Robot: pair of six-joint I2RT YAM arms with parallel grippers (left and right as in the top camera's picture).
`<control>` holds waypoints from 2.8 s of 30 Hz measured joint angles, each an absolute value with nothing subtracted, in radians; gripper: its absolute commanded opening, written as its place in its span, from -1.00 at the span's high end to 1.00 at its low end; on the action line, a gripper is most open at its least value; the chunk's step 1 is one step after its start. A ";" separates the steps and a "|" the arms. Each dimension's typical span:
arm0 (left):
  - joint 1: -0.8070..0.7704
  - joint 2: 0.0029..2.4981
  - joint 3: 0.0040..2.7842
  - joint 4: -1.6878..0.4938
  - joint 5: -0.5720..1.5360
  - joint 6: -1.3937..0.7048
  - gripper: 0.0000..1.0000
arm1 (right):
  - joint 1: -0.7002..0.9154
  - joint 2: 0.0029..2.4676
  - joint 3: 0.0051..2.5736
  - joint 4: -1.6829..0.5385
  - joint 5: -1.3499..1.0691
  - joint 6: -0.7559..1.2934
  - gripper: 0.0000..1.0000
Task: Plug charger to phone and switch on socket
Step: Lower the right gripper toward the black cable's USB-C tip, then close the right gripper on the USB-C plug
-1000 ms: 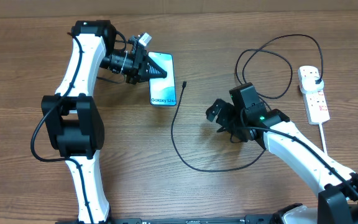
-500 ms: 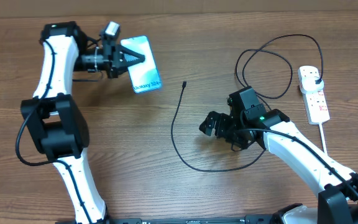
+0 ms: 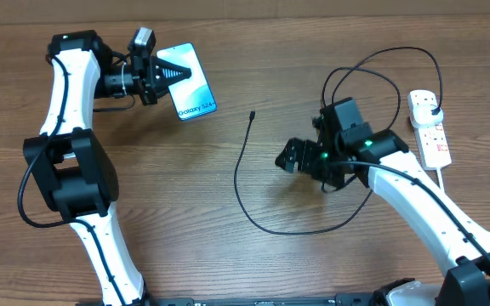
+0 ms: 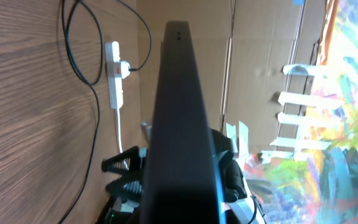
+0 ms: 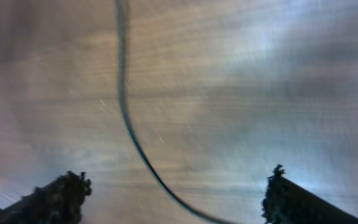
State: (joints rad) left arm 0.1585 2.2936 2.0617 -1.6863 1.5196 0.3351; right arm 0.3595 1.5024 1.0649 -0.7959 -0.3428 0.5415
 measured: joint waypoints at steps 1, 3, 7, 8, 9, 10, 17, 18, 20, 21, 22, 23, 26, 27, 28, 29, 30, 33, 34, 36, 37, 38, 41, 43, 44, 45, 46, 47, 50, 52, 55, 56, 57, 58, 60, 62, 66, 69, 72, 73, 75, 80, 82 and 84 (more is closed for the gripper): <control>0.166 2.294 2.062 -1.686 1.520 0.331 0.91 | 0.357 1.502 1.069 -0.781 -0.344 0.542 -0.74; 0.180 2.294 2.062 -1.687 1.520 0.323 0.91 | 0.352 1.502 1.074 -0.748 -0.345 0.548 -0.69; 0.212 2.294 2.062 -1.687 1.525 0.313 0.91 | 0.349 1.507 1.097 -0.717 -0.352 0.562 -0.64; 0.216 2.294 2.062 -1.687 1.526 0.313 0.91 | 0.349 1.512 1.111 -0.717 -0.353 0.565 -0.62; 0.221 2.294 2.062 -1.686 1.527 0.313 0.91 | 0.349 1.524 1.133 -0.718 -0.357 0.568 -0.59; 0.226 2.294 2.062 -1.686 1.527 0.313 0.91 | 0.349 1.534 1.151 -0.717 -0.360 0.571 -0.58; 0.223 2.294 2.062 -1.687 1.527 0.313 0.91 | 0.348 1.693 1.337 -0.746 -0.389 0.580 -0.41; 0.222 2.294 2.062 -1.687 1.527 0.313 0.91 | 0.348 1.711 1.354 -0.749 -0.390 0.581 -0.39; 0.220 2.294 2.062 -1.687 1.527 0.313 0.91 | 0.348 1.765 1.406 -0.755 -0.392 0.582 -0.36; 0.218 2.294 2.062 -1.686 1.527 0.313 0.91 | 0.348 1.792 1.431 -0.755 -0.393 0.584 -0.35; 0.215 2.294 2.062 -1.687 1.527 0.313 0.91 | 0.348 1.824 1.464 -0.754 -0.395 0.585 -0.31; 0.211 2.294 2.062 -1.686 1.527 0.313 0.91 | 0.348 1.848 1.488 -0.754 -0.397 0.587 -0.29; 0.193 2.294 2.062 -1.686 1.527 0.313 0.91 | 0.348 1.905 1.544 -0.753 -0.405 0.603 -0.22; 0.185 2.294 2.062 -1.685 1.527 0.313 0.91 | 0.348 1.919 1.559 -0.754 -0.409 0.608 -0.22; 0.178 2.294 2.062 -1.682 1.527 0.313 0.91 | 0.348 1.935 1.572 -0.751 -0.413 0.614 -0.22; 0.173 2.294 2.062 -1.677 1.527 0.313 0.91 | 0.348 1.945 1.579 -0.746 -0.415 0.619 -0.21; 0.169 2.294 2.062 -1.671 1.527 0.313 0.91 | 0.348 1.958 1.583 -0.739 -0.418 0.628 -0.19; 0.158 2.294 2.062 -1.667 1.527 0.313 0.91 | 0.348 1.982 1.583 -0.724 -0.429 0.646 -0.08; 0.157 2.294 2.062 -1.666 1.527 0.313 0.91 | 0.348 1.991 1.583 -0.720 -0.431 0.657 -0.06; 0.157 2.294 2.062 -1.664 1.527 0.313 0.91 | 0.348 2.016 1.584 -0.713 -0.439 0.676 0.03; 0.157 2.294 2.062 -1.664 1.527 0.313 0.91 | 0.348 2.032 1.584 -0.703 -0.444 0.684 0.09; 0.157 2.294 2.062 -1.664 1.527 0.313 0.91 | 0.348 2.054 1.584 -0.689 -0.454 0.689 0.17; 0.158 2.294 2.062 -1.663 1.526 0.313 0.91 | 0.348 2.099 1.584 -0.669 -0.473 0.710 0.24; 0.157 2.294 2.062 -1.663 1.526 0.313 0.91 | 0.348 2.124 1.584 -0.659 -0.480 0.721 0.24; 0.157 2.294 2.062 -1.664 1.526 0.313 0.91 | 0.348 2.132 1.584 -0.653 -0.483 0.725 0.24; 0.157 2.294 2.062 -1.663 1.526 0.313 0.91 | 0.348 2.138 1.584 -0.644 -0.484 0.727 0.24; 0.157 2.294 2.062 -1.663 1.526 0.313 0.91 | 0.349 2.143 1.584 -0.636 -0.484 0.730 0.24; 0.157 2.294 2.062 -1.664 1.526 0.313 0.91 | 0.351 2.146 1.584 -0.629 -0.484 0.731 0.24; 0.157 2.294 2.062 -1.664 1.526 0.313 0.91 | 0.356 2.152 1.584 -0.612 -0.483 0.733 0.24; 0.157 2.294 2.062 -1.664 1.526 0.313 0.91 | 0.366 2.158 1.584 -0.611 -0.477 0.733 0.24; 0.157 2.294 2.062 -1.664 1.526 0.313 0.91 | 0.382 2.175 1.584 -0.602 -0.464 0.734 0.24; 0.157 2.294 2.062 -1.664 1.526 0.313 0.91 | 0.386 2.184 1.584 -0.600 -0.463 0.734 0.24; 0.157 2.294 2.062 -1.664 1.526 0.313 0.91 | 0.390 2.195 1.584 -0.596 -0.463 0.733 0.24; 0.157 2.294 2.062 -1.664 1.526 0.313 0.91 | 0.394 2.205 1.584 -0.593 -0.460 0.733 0.24; 0.157 2.294 2.062 -1.664 1.526 0.313 0.91 | 0.398 2.223 1.584 -0.587 -0.458 0.733 0.24; 0.157 2.294 2.062 -1.664 1.526 0.313 0.91 | 0.400 2.236 1.584 -0.575 -0.462 0.733 0.25; 0.157 2.294 2.062 -1.664 1.526 0.313 0.91 | 0.400 2.242 1.584 -0.542 -0.463 0.735 0.25; 0.157 2.294 2.062 -1.663 1.526 0.313 0.91 | 0.400 2.249 1.586 -0.522 -0.467 0.738 0.25; 0.157 2.294 2.062 -1.663 1.526 0.313 0.90 | 0.400 2.258 1.593 -0.509 -0.472 0.747 0.27; 0.157 2.294 2.062 -1.664 1.526 0.313 0.91 | 0.400 2.261 1.595 -0.506 -0.475 0.750 0.30; 0.157 2.294 2.062 -1.664 1.526 0.313 0.91 | 0.400 2.267 1.598 -0.497 -0.482 0.754 0.37; 0.157 2.294 2.062 -1.663 1.526 0.313 0.91 | 0.400 2.274 1.599 -0.479 -0.483 0.761 0.49; 0.157 2.294 2.062 -1.663 1.525 0.313 0.92 | 0.400 2.277 1.599 -0.471 -0.482 0.762 0.69; 0.157 2.294 2.062 -1.664 1.514 0.313 0.91 | 0.400 2.281 1.599 -0.471 -0.478 0.758 0.76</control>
